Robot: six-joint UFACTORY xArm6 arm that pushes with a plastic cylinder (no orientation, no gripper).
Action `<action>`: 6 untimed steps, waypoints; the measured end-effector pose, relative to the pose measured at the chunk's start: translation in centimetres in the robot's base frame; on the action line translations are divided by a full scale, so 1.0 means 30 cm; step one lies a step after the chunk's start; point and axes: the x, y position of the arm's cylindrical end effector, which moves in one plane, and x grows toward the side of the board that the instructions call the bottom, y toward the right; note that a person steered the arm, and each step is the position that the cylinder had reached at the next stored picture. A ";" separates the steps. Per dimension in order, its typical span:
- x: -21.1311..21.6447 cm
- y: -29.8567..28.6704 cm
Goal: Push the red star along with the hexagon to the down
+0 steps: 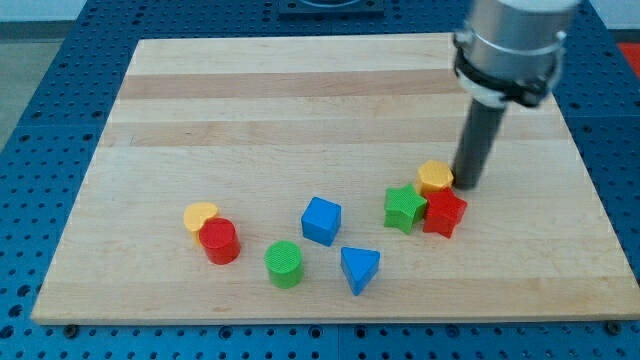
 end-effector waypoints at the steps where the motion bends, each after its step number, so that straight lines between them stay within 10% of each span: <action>1: 0.036 0.031; 6: -0.095 -0.189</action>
